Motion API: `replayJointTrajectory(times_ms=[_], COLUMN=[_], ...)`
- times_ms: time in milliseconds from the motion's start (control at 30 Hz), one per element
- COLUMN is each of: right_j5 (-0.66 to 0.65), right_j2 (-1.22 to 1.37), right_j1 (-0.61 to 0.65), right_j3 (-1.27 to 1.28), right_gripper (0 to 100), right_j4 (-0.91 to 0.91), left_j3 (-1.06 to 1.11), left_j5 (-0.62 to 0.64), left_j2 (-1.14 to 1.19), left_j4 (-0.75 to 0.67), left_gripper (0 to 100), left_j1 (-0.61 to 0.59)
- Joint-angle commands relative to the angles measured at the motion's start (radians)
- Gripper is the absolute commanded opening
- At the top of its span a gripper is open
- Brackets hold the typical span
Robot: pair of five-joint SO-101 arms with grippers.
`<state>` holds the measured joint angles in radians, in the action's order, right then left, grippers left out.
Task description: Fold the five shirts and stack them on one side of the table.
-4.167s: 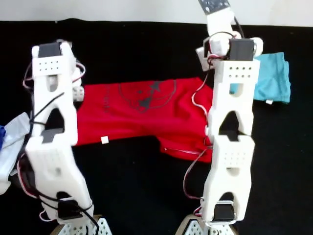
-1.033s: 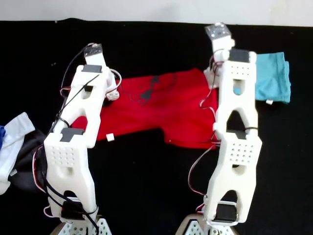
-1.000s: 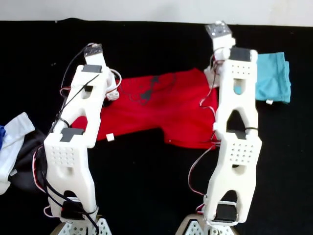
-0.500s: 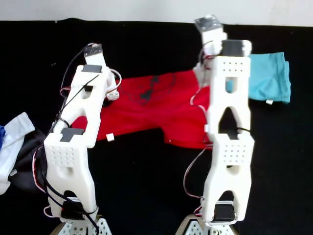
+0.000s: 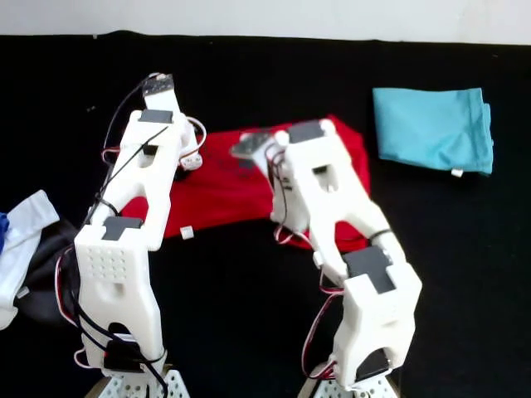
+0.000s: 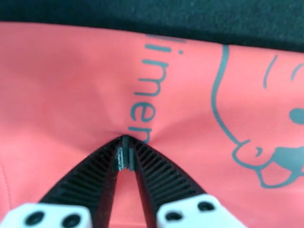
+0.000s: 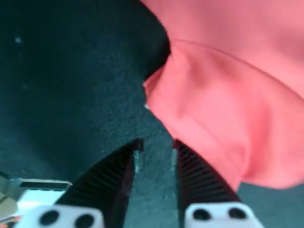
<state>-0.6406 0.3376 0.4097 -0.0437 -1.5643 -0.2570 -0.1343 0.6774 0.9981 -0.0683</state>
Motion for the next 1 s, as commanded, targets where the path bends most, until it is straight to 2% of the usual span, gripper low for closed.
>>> replayJointTrajectory(times_ms=[0,333,500,600,667,767,833,967], right_j5=[-0.063,-0.153,-0.153,-0.150,-0.150,-0.150,-0.150,-0.150], right_j2=[-0.061,-0.021,0.128,0.154,0.171,0.199,0.205,0.202], right_j1=[0.004,-0.027,-0.068,-0.068,-0.068,-0.068,-0.071,-0.090], right_j3=[0.082,0.246,0.242,0.168,0.148,0.111,0.094,0.045], right_gripper=[23.8,23.0,23.0,22.7,18.8,0.3,2.9,0.6], right_j4=[0.067,0.260,0.325,0.291,0.292,0.285,0.285,0.277], left_j3=[-0.018,-0.018,-0.018,-0.018,-0.018,-0.018,-0.018,-0.018], left_j5=[0.006,0.006,0.006,0.006,0.006,0.006,0.006,0.006], left_j2=[0.005,0.005,0.005,0.005,0.005,0.005,0.005,0.005], left_j4=[0.000,0.000,0.000,0.000,0.000,0.000,0.000,0.000], left_gripper=[1,1,1,1,1,1,1,1], left_j1=[0.008,0.008,0.008,0.008,0.008,0.008,0.008,0.008])
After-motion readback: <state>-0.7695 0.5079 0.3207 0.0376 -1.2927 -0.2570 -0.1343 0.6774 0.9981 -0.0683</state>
